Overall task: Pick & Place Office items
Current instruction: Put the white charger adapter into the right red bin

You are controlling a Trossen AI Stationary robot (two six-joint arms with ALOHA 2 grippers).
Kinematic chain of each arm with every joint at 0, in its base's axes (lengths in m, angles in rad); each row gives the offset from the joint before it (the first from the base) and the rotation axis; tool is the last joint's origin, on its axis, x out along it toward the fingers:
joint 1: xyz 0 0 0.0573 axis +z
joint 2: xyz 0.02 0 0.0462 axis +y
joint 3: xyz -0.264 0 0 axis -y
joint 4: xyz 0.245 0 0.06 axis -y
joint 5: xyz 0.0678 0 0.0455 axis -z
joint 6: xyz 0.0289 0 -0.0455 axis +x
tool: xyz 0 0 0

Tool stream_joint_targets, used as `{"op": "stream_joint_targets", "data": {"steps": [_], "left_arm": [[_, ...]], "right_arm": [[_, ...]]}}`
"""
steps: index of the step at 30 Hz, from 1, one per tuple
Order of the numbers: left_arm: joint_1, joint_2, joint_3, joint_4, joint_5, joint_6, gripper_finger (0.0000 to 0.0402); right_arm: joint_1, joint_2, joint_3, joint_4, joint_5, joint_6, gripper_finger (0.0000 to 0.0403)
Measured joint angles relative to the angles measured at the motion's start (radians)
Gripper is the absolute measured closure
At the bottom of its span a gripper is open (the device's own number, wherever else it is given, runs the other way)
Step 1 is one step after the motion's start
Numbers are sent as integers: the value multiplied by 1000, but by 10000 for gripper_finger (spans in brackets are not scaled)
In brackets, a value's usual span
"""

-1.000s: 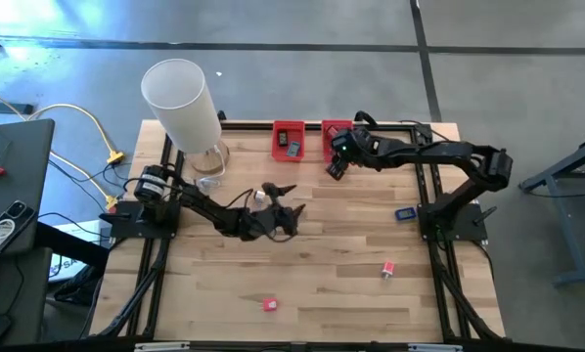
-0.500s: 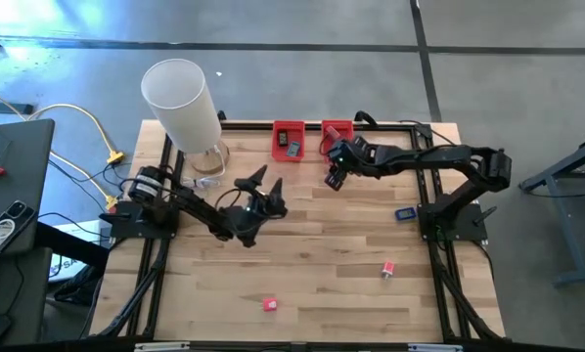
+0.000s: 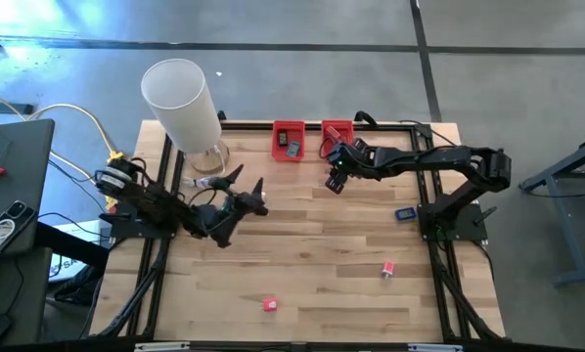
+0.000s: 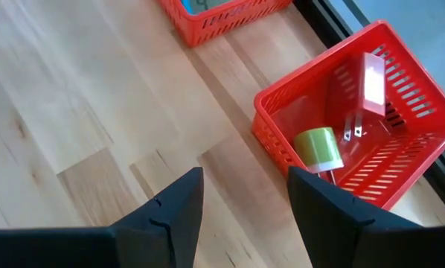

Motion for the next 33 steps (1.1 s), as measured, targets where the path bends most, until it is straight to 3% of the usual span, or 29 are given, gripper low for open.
{"op": "stream_joint_targets", "data": {"steps": [5,10,14,25,33], "left_arm": [[-92,14,-22,-5,-68,-191,65],[-197,57,-41,-8,-74,-398,65],[-260,107,-45,-32,-76,-475,65],[-367,274,-45,-33,-78,-778,65],[-426,469,-44,-33,-79,-1060,65]], "right_arm": [[0,0,0,16,0,0,220],[0,0,0,24,-1,0,220],[0,0,0,23,-19,4,220],[58,1,-40,68,-52,60,220],[146,1,-64,100,-53,58,220]]}}
